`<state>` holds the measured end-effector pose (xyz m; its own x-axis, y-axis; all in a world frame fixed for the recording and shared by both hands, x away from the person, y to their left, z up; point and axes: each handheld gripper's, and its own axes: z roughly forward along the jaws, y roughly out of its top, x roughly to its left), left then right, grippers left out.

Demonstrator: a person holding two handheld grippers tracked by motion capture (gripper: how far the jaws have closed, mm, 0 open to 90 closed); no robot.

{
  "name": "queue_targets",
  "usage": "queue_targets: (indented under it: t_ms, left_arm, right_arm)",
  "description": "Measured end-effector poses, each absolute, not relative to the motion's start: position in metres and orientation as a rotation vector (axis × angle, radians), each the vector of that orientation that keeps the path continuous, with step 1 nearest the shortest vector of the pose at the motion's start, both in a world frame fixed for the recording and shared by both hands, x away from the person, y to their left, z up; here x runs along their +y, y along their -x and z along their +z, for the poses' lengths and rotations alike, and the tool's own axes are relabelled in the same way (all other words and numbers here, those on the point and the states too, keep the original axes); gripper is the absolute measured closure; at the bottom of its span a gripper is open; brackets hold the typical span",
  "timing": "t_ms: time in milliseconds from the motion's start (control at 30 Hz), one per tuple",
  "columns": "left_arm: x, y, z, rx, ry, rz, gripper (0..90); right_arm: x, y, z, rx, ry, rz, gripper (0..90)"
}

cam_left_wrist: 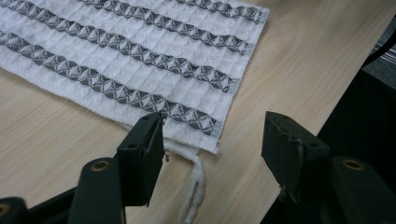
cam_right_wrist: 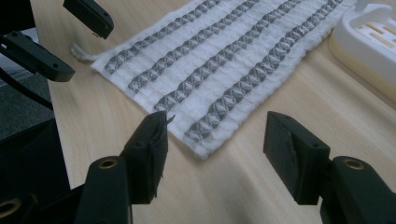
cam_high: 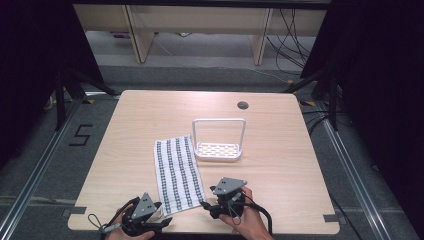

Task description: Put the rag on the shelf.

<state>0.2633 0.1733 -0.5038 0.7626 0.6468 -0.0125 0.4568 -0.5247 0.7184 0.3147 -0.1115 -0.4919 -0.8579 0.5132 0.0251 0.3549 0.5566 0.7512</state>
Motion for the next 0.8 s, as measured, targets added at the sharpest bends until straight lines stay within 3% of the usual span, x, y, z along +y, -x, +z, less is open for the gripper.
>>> queue_targets:
  t_ms: [800]
  left_arm:
    - [0.169,-0.280,-0.509,0.814,-2.314,0.327,49.6]
  right_arm:
    - [-0.088,-0.328,-0.505,2.652,-0.730,1.076,46.6]
